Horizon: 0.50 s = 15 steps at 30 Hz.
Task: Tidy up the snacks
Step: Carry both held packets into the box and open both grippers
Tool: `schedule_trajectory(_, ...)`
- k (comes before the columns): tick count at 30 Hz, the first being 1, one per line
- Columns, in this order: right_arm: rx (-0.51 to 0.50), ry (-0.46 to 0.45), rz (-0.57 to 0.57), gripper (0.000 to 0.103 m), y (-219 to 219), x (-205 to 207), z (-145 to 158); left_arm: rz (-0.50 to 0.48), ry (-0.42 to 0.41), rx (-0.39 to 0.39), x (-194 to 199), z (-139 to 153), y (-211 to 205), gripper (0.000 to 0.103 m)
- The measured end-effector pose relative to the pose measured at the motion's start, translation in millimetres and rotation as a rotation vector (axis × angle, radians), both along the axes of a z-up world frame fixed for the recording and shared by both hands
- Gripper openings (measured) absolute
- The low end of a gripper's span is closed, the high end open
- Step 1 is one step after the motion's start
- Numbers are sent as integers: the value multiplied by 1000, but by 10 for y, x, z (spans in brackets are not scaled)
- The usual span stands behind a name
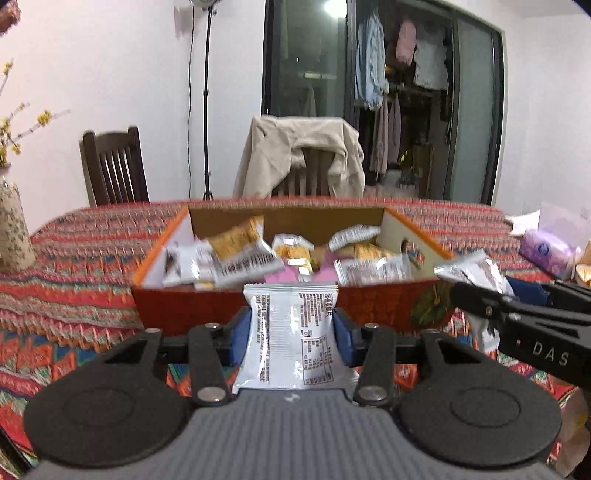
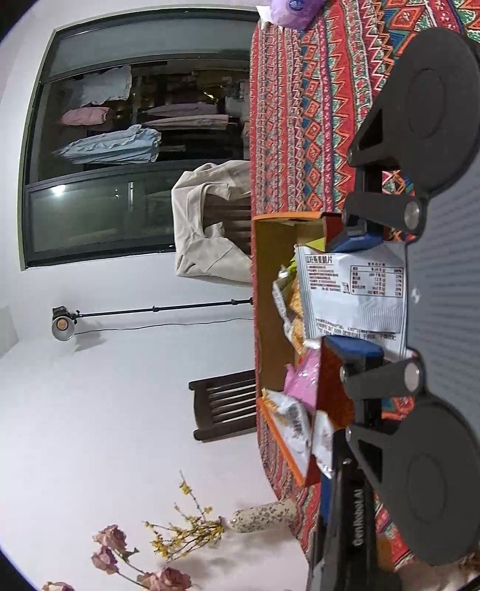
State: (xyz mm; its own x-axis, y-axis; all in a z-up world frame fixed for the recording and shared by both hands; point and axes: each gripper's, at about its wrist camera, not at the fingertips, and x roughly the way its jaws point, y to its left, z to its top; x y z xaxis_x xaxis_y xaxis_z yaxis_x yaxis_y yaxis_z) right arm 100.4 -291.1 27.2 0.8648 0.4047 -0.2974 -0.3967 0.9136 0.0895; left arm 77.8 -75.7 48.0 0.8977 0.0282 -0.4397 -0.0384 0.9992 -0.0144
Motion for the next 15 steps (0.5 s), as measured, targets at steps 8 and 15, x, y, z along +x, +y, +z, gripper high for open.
schedule_trajectory(8,-13,-46,-3,46,188,107,298,5,-88,-3,109,299,133,48)
schedule_trajectory(15,-4,-73,-19,46,375,376,558,10,-152,-7,367,513,217,48)
